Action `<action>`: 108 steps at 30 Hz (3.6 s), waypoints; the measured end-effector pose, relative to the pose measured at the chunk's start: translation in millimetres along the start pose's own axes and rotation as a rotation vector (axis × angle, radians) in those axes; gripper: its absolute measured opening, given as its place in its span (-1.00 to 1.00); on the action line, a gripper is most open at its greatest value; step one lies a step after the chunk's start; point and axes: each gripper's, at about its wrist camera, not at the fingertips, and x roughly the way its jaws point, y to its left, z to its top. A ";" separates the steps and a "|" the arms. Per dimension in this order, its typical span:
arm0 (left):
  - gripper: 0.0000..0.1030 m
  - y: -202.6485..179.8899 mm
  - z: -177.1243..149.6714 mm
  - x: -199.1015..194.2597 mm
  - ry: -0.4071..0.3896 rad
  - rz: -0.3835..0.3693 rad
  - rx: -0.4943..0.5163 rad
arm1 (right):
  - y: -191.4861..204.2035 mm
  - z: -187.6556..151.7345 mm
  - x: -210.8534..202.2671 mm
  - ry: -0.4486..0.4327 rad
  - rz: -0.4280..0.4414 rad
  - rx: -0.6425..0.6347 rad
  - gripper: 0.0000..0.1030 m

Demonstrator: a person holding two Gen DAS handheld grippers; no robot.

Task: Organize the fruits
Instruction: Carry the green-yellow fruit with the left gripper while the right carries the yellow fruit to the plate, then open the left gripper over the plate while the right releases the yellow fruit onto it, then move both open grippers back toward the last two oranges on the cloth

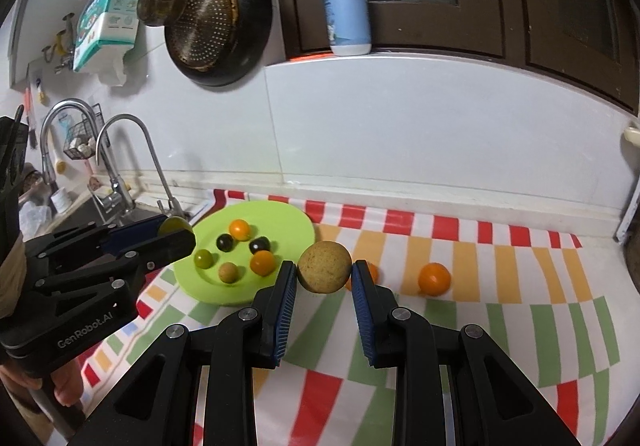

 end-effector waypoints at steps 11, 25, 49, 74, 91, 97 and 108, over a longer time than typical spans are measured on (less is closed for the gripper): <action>-0.46 30.8 1.1 -8.1 -0.009 0.058 -0.038 | 27.4 14.4 14.3 0.003 0.048 -0.023 -0.43; -0.46 64.0 8.6 5.3 -0.005 0.109 -0.081 | 48.6 36.9 46.1 0.025 0.081 -0.070 -0.43; -0.46 106.7 1.9 81.4 0.105 0.146 -0.070 | 58.1 47.3 146.5 0.139 0.129 -0.099 -0.43; -0.39 129.1 -6.0 161.5 0.234 0.067 -0.024 | 60.7 40.6 236.4 0.268 0.154 -0.066 -0.36; -0.27 94.7 13.6 78.0 0.093 0.099 -0.068 | 43.0 48.4 141.9 0.100 0.118 -0.032 -0.32; -0.24 70.9 13.2 44.8 0.027 0.105 -0.038 | 37.3 43.6 104.4 0.076 0.090 -0.020 -0.32; 0.07 31.9 8.3 4.5 -0.010 0.089 -0.034 | 18.7 29.9 37.2 0.020 0.025 -0.011 -0.13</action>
